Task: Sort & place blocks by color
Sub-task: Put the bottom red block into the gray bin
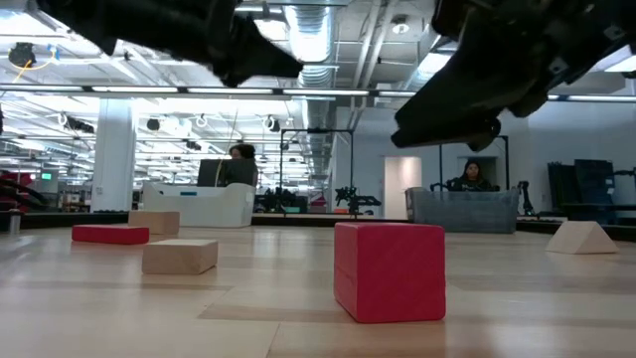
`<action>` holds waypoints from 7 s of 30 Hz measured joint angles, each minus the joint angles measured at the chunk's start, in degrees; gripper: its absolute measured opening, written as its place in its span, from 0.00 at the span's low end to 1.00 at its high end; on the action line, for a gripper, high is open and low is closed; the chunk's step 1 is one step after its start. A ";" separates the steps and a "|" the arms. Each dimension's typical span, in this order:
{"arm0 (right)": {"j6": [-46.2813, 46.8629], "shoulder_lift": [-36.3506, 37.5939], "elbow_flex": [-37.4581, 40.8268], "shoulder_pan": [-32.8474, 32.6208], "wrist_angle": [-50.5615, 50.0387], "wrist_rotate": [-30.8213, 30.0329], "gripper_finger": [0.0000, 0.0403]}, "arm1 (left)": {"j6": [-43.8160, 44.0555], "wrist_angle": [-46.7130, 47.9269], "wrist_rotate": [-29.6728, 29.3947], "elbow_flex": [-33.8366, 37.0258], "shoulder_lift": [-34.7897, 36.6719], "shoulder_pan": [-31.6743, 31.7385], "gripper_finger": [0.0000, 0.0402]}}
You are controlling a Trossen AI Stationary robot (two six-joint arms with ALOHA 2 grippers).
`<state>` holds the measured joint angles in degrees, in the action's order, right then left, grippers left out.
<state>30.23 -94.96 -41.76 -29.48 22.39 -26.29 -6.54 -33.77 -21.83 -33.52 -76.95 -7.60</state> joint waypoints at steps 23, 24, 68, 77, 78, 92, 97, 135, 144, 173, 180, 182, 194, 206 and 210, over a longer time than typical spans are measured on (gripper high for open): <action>0.70 0.02 0.01 -5.35 0.31 -5.51 0.45 | 5.06 -6.72 -22.11 0.00 -0.02 -18.88 0.42; 0.43 0.02 0.00 -5.30 0.32 -5.50 0.45 | 5.08 -6.71 -22.52 0.00 -0.02 -19.04 0.42; -24.91 -15.98 -12.29 -0.09 4.26 27.63 0.60 | 13.70 -3.50 -25.37 -0.07 -10.84 -17.32 0.42; -30.96 -20.51 -15.81 2.66 4.14 37.32 0.60 | 13.74 -4.20 -24.89 -0.07 -10.82 -15.46 0.42; -31.64 -21.50 -16.49 2.97 3.97 38.38 0.60 | 13.74 -4.24 -24.66 -0.07 -10.82 -15.43 0.42; -31.82 -19.46 -18.51 7.31 -9.39 38.55 0.55 | 13.72 -3.50 -24.46 -0.07 -10.82 -15.75 0.42; -31.82 -17.63 -18.49 9.49 -13.55 33.10 0.50 | 10.52 -2.81 -27.49 -0.07 -10.11 -18.32 0.42; -25.66 -15.78 -18.34 15.31 -23.99 20.01 0.63 | 21.51 8.32 -40.32 -0.09 -8.85 -23.54 0.42; -23.75 -15.82 -18.34 14.78 -17.64 18.62 0.45 | 22.79 8.67 -37.97 -0.09 -8.85 -23.63 0.42; -15.07 2.54 11.05 19.86 25.62 35.28 0.05 | -1.74 -8.94 -23.39 -3.26 -18.16 -25.00 0.42; -16.34 -2.41 10.97 16.82 24.46 34.03 0.31 | -1.64 -13.21 -25.02 -3.26 -20.95 -24.90 0.43; -17.53 -4.65 11.02 15.66 24.15 30.51 0.42 | 0.76 -14.09 -25.04 -3.26 -20.96 -24.50 0.46; -22.68 -17.34 5.65 15.01 25.01 30.87 0.75 | 12.34 -9.65 -16.46 -3.26 -20.96 -20.26 0.70; -21.01 -18.90 2.26 16.83 23.37 31.00 0.54 | 10.29 -8.70 -15.03 -3.26 -22.64 -20.67 0.68; -21.48 -18.62 2.27 17.68 23.04 30.71 0.37 | 12.33 -6.63 -23.91 -3.26 -22.55 -20.87 0.68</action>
<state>8.75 -113.58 -39.48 -11.80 45.43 4.43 5.80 -40.40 -45.74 -36.77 -99.50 -28.47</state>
